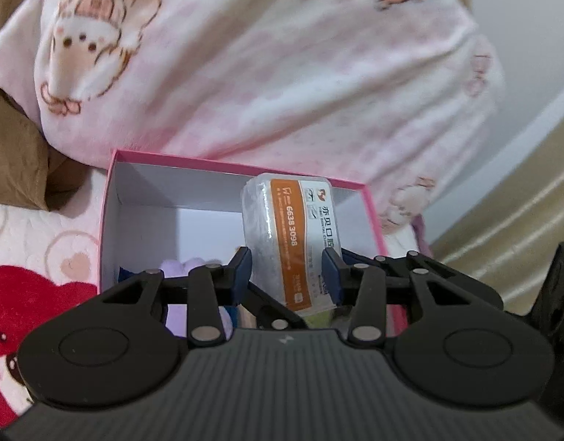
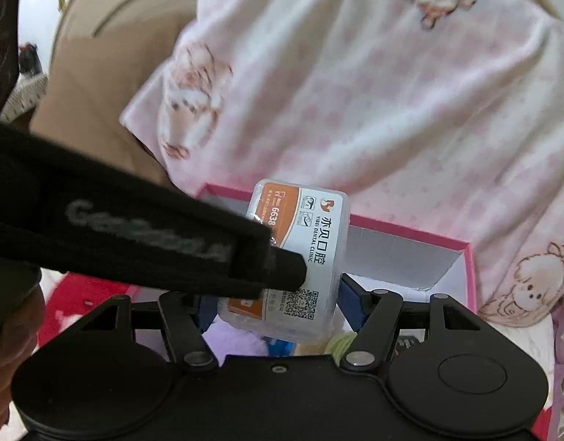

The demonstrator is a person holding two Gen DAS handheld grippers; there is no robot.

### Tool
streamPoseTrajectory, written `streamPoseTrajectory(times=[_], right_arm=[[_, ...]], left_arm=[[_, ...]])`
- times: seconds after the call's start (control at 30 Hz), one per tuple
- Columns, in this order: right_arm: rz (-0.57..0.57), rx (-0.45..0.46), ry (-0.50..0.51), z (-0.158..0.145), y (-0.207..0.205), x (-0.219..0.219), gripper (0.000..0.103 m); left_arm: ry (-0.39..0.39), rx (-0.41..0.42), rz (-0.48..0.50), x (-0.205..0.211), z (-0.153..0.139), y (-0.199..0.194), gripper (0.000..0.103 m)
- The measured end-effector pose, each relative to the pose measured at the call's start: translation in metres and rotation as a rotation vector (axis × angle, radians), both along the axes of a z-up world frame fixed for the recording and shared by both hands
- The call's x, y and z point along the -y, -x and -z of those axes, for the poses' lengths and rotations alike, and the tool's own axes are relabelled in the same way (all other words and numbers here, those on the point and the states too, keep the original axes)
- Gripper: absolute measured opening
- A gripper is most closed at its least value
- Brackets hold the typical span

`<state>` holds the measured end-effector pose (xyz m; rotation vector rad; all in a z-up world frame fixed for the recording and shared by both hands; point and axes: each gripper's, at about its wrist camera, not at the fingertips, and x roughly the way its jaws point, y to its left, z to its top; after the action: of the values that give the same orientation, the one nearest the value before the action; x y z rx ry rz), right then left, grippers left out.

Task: Organize objects
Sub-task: 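Carry the clear case into the pink box, then open the left tool to release the case and withdraw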

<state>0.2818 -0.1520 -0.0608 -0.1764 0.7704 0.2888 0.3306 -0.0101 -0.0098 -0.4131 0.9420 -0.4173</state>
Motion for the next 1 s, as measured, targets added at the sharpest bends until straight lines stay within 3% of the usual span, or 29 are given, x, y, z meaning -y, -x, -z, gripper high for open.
streamPoseTrajectory(times=[0.1, 0.27, 0.33, 0.53, 0.67, 0.8, 0.93, 1.0], right_arm=[[0.008, -0.052, 0.010, 0.020, -0.024, -0.001, 0.069], [0.011, -0.098, 0.006, 0.045, -0.048, 0.000, 0.069], [0.011, -0.115, 0.002, 0.052, -0.053, -0.001, 0.069], [0.030, -0.165, -0.023, 0.071, -0.065, -0.002, 0.068], [0.071, -0.183, 0.001, 0.076, -0.069, -0.011, 0.069], [0.086, -0.251, -0.103, 0.074, -0.072, -0.002, 0.074], [0.104, -0.213, -0.105, 0.067, -0.060, 0.004, 0.078], [0.103, -0.200, -0.094, 0.068, -0.056, 0.003, 0.070]], left_arm=[[-0.008, -0.036, -0.010, 0.002, 0.020, -0.019, 0.040], [0.090, -0.120, -0.089, -0.011, 0.054, -0.043, 0.035], [0.092, -0.130, -0.103, -0.012, 0.062, -0.045, 0.035], [0.025, -0.132, -0.110, -0.004, 0.075, -0.053, 0.032], [0.028, -0.137, -0.127, -0.006, 0.081, -0.056, 0.032], [0.019, -0.157, -0.146, -0.012, 0.088, -0.057, 0.029], [0.002, -0.144, -0.140, -0.009, 0.086, -0.052, 0.027], [0.015, -0.130, -0.144, -0.010, 0.084, -0.050, 0.027]])
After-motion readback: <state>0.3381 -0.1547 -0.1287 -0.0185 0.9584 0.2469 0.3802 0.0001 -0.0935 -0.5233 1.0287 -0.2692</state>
